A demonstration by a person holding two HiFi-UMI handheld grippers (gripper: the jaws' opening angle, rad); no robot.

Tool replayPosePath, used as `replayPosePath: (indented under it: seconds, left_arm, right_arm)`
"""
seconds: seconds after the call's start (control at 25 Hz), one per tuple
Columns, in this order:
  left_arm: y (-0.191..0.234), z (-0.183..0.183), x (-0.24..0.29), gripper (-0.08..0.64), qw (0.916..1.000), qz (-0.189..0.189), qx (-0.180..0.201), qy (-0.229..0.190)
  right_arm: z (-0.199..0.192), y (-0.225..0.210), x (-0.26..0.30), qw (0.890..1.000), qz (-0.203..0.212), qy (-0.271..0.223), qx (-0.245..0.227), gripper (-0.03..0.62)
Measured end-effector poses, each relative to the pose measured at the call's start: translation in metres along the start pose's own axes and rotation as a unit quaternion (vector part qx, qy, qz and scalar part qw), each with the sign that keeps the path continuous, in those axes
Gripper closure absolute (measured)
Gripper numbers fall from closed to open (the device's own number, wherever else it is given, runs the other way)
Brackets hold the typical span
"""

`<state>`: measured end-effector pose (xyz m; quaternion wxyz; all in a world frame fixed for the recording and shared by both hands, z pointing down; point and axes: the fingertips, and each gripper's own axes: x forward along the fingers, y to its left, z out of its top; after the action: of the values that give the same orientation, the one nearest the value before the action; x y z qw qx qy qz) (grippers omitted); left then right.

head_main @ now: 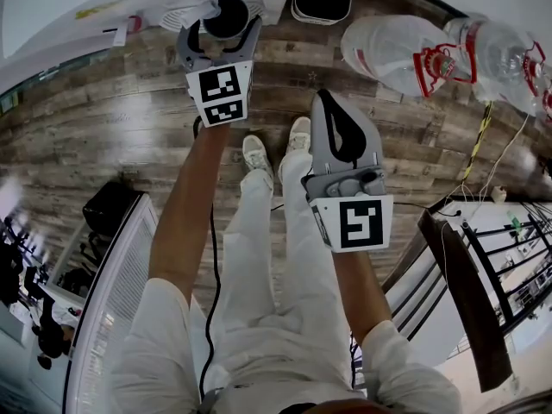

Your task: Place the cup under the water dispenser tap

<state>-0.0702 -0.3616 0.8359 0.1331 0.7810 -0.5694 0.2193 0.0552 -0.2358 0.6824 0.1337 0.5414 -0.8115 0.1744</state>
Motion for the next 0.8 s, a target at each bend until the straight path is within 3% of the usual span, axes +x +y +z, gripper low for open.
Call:
replayPosePath:
  seconds: [0.52,0.8]
  left_arm:
    - [-0.006,0.019,-0.031,0.124,0.9996,-0.004,-0.005,0.029]
    - [-0.017,0.057,-0.073,0.133,0.9997,-0.002,-0.019,0.017]
  right_arm:
    - [0.021,0.004,-0.022,1.000,-0.007,-0.010,-0.007,0.591]
    - [0.041,0.006,-0.051,1.000,-0.019,-0.016,0.000,0.591]
